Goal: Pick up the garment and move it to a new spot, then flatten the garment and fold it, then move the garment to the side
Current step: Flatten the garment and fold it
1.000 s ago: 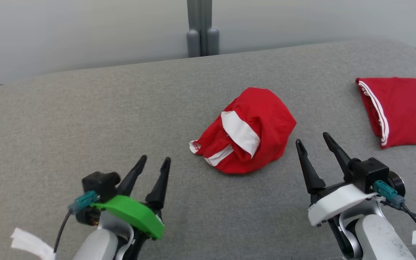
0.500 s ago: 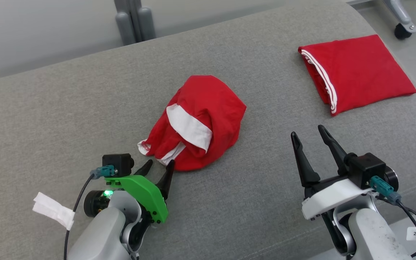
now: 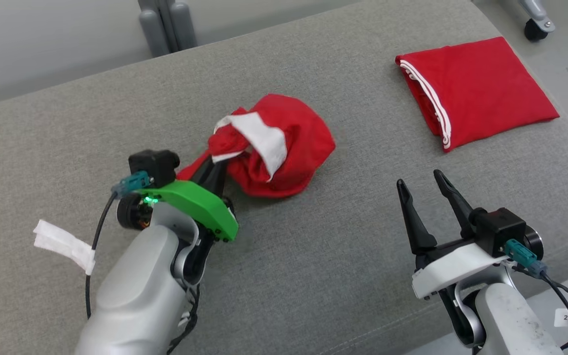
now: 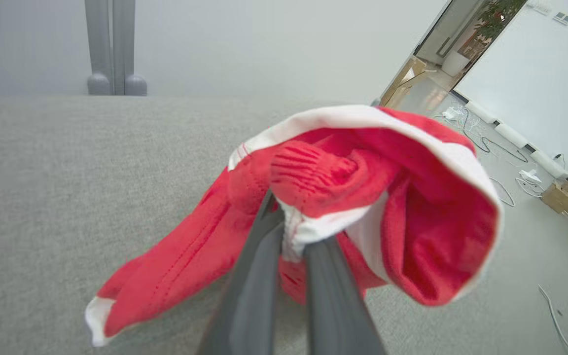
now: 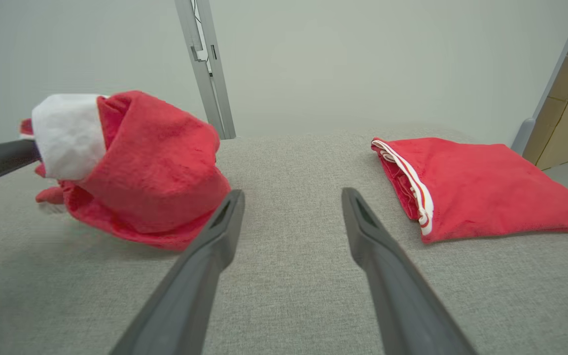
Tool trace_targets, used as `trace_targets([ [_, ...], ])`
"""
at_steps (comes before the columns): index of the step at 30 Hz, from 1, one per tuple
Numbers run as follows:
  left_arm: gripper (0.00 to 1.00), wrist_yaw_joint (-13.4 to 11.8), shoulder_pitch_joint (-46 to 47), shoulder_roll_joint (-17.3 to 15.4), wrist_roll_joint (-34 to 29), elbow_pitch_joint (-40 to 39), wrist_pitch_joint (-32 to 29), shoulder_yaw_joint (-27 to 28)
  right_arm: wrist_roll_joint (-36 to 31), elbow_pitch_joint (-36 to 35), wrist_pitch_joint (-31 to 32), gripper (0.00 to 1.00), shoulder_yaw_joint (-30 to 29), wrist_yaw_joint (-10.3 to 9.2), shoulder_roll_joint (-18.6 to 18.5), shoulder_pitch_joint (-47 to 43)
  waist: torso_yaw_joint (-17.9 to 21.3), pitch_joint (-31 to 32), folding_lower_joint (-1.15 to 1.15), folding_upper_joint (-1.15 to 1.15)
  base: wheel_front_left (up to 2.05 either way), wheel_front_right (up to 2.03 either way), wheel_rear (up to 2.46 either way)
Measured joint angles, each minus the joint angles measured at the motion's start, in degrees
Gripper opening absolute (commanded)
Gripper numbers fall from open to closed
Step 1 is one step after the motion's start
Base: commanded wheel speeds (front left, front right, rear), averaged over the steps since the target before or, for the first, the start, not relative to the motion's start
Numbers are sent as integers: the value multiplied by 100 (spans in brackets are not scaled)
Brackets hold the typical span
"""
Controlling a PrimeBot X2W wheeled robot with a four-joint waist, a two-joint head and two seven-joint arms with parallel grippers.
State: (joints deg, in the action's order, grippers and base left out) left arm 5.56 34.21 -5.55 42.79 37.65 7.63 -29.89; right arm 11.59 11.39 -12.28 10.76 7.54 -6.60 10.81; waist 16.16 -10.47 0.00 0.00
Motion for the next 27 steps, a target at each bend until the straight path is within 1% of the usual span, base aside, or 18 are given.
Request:
trace_targets([
  [4, 0, 49, 433, 32, -97, -430, 47, -135, -1, 24, 9, 100, 51, 0, 0, -1, -106, 110, 0, 0, 0, 0, 0],
  [6, 0, 98, 794, 85, -122, -715, -126, -312, 0, 45, 13, 100, 88, 0, 2, -2, -169, 207, 0, 0, 0, 0, 0],
  [10, 0, 131, 1308, 149, -218, -987, -310, -614, 22, 48, 16, 100, 141, 0, 7, -1, -218, 307, 0, 0, 0, 0, 0],
  [16, 0, 153, 1842, 259, 3, -1205, -298, -883, 43, 60, 14, 100, 136, 0, 15, -1, -214, 326, 0, 0, 0, 0, 0],
  [20, 0, -81, 1839, 268, 154, -902, -201, -880, 44, 67, 4, 100, 98, 0, 37, -2, -250, 261, 0, 0, 0, 0, 0],
  [23, 0, -334, 1648, 226, 133, -456, -200, -888, 51, 70, -33, 100, 59, 0, 47, -1, -328, 219, 0, 0, 0, 0, 0],
  [27, 0, -689, 1245, -21, 123, 145, -123, -764, 49, 82, -43, 100, 21, 0, 48, -1, -493, 179, 0, 0, 0, 0, 0],
])
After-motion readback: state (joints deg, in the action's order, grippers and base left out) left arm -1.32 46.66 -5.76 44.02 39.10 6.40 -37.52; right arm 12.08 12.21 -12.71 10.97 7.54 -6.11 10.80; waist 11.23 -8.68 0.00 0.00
